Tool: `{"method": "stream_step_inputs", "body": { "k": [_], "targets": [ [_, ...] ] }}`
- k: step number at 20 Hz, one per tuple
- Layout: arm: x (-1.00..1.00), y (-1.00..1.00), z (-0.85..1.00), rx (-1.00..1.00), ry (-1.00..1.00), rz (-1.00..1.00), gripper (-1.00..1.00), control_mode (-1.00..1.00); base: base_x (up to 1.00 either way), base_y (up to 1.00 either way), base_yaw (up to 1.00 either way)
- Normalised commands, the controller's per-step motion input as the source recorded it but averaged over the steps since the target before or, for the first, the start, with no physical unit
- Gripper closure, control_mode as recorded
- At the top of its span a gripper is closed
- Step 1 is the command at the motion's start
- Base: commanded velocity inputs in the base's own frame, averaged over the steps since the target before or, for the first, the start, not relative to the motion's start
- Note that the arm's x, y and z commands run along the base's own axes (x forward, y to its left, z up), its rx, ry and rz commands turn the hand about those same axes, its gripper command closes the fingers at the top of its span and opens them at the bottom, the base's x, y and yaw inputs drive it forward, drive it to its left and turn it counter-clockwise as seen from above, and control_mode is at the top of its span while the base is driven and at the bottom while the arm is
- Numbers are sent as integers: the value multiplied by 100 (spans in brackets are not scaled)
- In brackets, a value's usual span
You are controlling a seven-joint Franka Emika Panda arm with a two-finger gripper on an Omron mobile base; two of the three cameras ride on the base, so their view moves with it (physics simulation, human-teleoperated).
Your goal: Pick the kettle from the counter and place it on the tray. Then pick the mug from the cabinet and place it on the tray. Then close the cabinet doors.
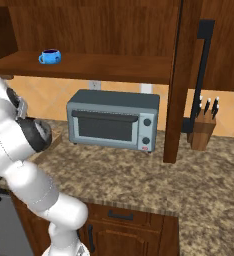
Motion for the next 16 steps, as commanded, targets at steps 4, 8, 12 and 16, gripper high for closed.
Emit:
{"method": "stream_step_inputs", "body": {
  "k": [4, 8, 12, 16],
  "targets": [
    [47, 25, -27, 0, -1, -13, 100, -100, 0, 0, 0],
    [34, 40, -22, 0, -3, -12, 100, -100, 0, 0, 0],
    [17, 29, -11, 0, -5, -10, 100, -100, 0, 0, 0],
    [3, 51, -1, 0, -18, -10, 100, -100, 0, 0, 0]
  ]
}}
